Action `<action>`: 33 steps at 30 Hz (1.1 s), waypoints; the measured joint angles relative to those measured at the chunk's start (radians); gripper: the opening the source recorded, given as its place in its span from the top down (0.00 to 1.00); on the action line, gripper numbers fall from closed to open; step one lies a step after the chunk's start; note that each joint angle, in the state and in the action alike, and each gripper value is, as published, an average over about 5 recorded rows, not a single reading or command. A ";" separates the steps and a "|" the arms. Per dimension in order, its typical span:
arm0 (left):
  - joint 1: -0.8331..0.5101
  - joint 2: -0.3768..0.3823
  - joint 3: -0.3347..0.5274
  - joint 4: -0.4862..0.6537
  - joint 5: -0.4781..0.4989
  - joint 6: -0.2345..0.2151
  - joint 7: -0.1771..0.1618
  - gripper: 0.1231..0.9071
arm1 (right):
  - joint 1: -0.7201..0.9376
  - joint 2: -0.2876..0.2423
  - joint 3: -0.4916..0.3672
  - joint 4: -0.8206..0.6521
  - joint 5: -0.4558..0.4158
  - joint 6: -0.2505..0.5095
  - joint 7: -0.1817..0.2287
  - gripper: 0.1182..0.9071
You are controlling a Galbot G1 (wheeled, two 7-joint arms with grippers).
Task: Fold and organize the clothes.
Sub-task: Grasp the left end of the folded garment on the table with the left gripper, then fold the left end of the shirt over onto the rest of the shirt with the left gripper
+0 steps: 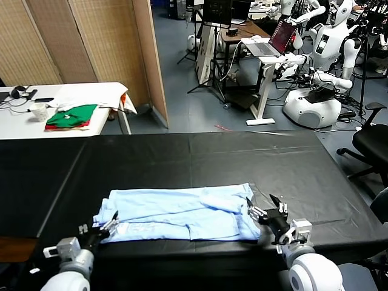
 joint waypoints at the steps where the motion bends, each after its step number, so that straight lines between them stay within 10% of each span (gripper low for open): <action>1: 0.002 -0.005 0.001 0.002 0.001 -0.004 0.002 0.00 | 0.000 0.000 0.000 0.000 0.000 0.000 0.000 0.00; 6: 0.003 -0.023 0.005 0.012 0.001 -0.022 0.012 0.11 | -0.006 0.001 -0.002 0.003 -0.006 0.002 -0.001 0.00; 17: -0.022 -0.037 0.010 0.038 -0.117 0.012 -0.002 0.89 | -0.006 0.010 -0.011 0.016 -0.022 0.002 -0.005 0.00; 33: 0.010 0.118 -0.023 0.021 0.326 -0.106 -0.013 0.91 | -0.004 0.034 -0.013 -0.015 -0.031 0.014 0.006 0.00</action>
